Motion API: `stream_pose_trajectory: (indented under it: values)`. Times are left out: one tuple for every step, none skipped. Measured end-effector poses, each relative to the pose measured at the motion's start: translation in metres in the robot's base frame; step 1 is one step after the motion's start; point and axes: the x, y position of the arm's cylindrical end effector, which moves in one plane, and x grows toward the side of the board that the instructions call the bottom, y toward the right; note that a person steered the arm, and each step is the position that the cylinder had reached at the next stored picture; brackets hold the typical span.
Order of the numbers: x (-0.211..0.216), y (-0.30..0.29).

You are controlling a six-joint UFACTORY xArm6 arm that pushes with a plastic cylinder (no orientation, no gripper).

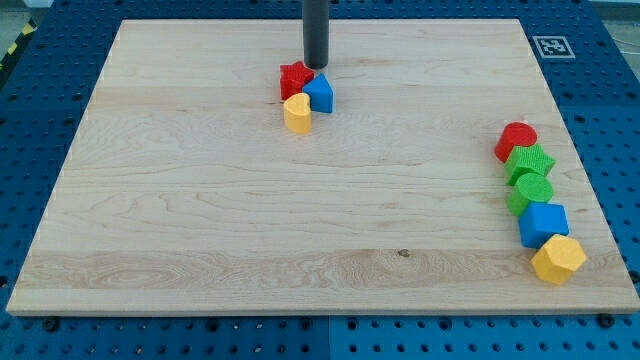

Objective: Place the red star towards the left side of the blue triangle

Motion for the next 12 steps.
stream_pose_trajectory:
  values:
    - [0.0, 0.032]
    - [0.0, 0.059]
    - [0.0, 0.066]
    - [0.0, 0.1]
    - [0.0, 0.132]
    - [0.0, 0.169]
    - [0.0, 0.179]
    - [0.0, 0.179]
    - [0.0, 0.206]
    - [0.007, 0.268]
    - [0.03, 0.325]
    - [0.065, 0.353]
